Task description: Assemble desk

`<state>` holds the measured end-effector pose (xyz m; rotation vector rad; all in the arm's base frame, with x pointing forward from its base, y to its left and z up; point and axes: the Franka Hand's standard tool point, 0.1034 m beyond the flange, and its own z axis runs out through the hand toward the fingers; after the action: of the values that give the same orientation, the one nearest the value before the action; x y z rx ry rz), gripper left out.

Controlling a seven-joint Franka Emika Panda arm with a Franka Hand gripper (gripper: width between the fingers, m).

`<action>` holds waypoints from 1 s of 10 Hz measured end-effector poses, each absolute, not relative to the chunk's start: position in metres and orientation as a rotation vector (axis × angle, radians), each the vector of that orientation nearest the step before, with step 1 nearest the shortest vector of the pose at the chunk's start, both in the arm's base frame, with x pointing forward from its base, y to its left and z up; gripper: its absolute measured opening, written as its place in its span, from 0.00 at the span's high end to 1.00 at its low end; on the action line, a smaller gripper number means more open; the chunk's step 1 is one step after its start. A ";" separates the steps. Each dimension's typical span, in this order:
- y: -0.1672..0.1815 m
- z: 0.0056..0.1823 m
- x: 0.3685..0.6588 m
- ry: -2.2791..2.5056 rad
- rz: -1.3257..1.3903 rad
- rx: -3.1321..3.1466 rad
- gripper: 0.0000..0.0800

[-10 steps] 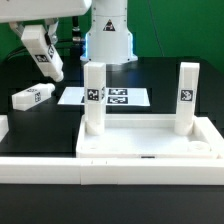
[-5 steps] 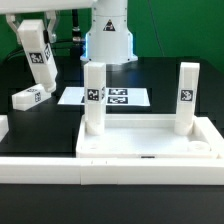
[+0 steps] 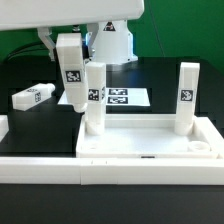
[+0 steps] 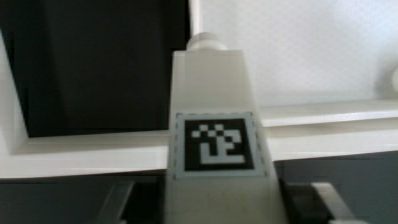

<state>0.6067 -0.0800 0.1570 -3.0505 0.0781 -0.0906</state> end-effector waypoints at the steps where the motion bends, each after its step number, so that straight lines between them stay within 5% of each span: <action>1: -0.082 0.157 0.606 0.083 -0.090 -3.051 0.64; 4: -0.073 0.151 0.600 0.196 -0.115 -3.050 0.64; 8: 0.004 0.156 0.631 0.396 -0.164 -3.010 0.64; 10: 0.005 0.154 0.631 0.339 -0.193 -3.020 0.64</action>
Offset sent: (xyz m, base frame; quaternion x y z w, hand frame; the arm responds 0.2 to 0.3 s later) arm -0.0315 0.0139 -0.0112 0.0072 0.0307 0.1188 0.9924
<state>0.6309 0.0048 0.1545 -3.0198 0.3388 -0.1929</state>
